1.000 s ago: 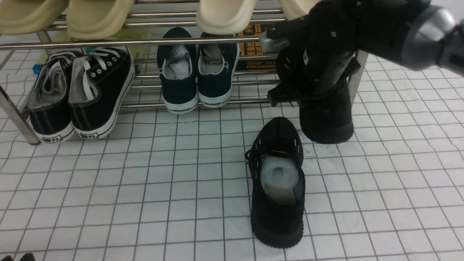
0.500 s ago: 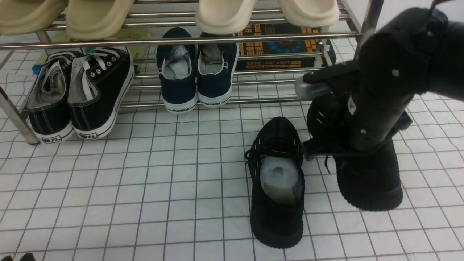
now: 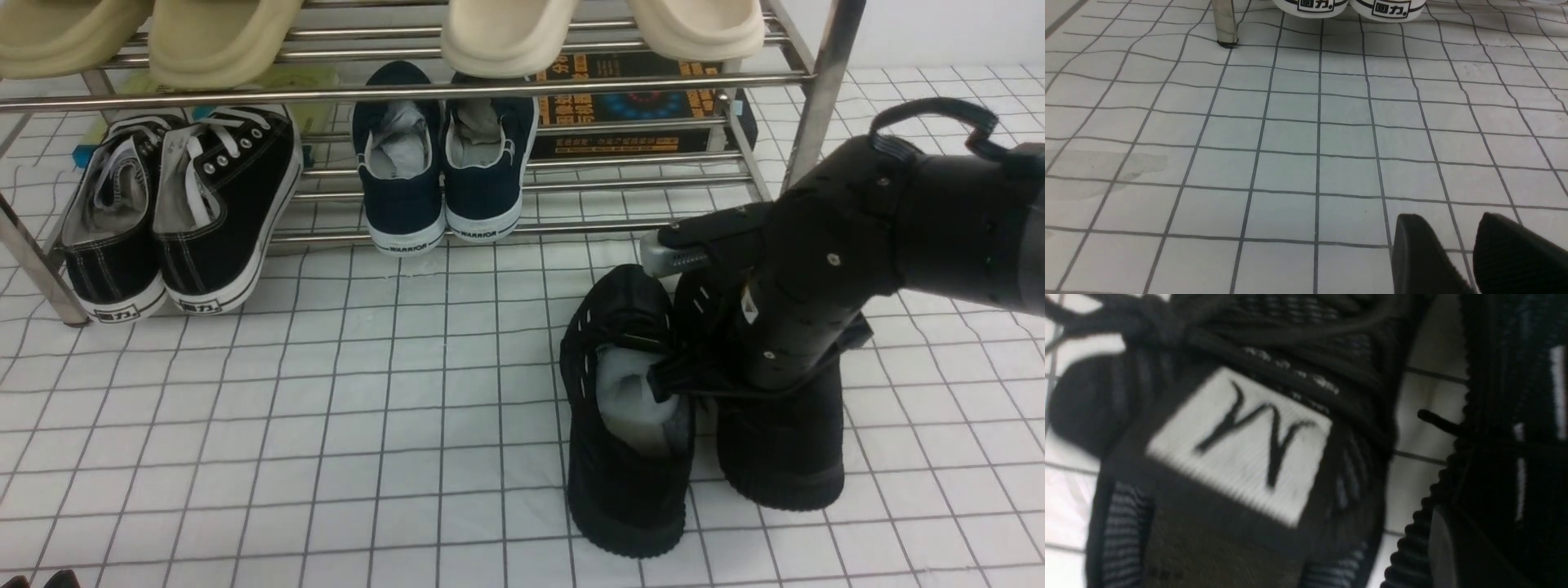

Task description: Take the shoes off the shelf with your hand from the white checkered tablecloth.

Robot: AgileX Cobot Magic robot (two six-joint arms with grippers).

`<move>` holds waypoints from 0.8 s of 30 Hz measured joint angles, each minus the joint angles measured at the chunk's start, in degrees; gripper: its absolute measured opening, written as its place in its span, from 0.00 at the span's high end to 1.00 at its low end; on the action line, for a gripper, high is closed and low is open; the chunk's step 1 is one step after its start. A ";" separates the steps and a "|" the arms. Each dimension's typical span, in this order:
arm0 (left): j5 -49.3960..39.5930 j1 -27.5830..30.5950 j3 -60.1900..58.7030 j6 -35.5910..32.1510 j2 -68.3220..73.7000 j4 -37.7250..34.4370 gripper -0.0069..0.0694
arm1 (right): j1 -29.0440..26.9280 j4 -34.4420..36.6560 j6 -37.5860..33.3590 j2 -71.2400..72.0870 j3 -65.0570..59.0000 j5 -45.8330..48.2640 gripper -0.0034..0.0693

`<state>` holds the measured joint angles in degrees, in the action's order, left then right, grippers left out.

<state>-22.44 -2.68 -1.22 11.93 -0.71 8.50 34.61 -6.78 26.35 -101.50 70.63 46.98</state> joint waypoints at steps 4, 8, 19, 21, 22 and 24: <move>0.00 0.00 0.00 0.00 0.00 0.00 0.60 | 0.00 1.34 0.00 -0.98 0.00 -0.90 0.89; 0.00 0.00 0.00 0.00 0.00 0.00 0.60 | 0.00 2.98 0.00 -0.98 0.75 -0.63 0.73; 0.00 0.00 0.00 0.00 0.00 0.00 0.60 | 0.00 3.08 -7.10 9.06 15.05 15.19 0.57; 0.00 0.00 0.00 0.00 0.00 0.00 0.60 | 0.00 2.64 -8.21 12.47 16.68 17.47 0.67; 0.00 0.00 0.00 0.00 0.00 0.00 0.60 | 0.00 2.16 -8.50 15.51 16.71 18.50 0.75; 0.00 0.00 0.00 0.00 0.00 0.00 0.60 | 0.00 1.47 -8.56 19.92 15.12 19.66 0.89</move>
<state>-22.44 -2.68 -1.22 11.93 -0.71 8.50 34.61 -5.31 17.79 -81.58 85.75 66.64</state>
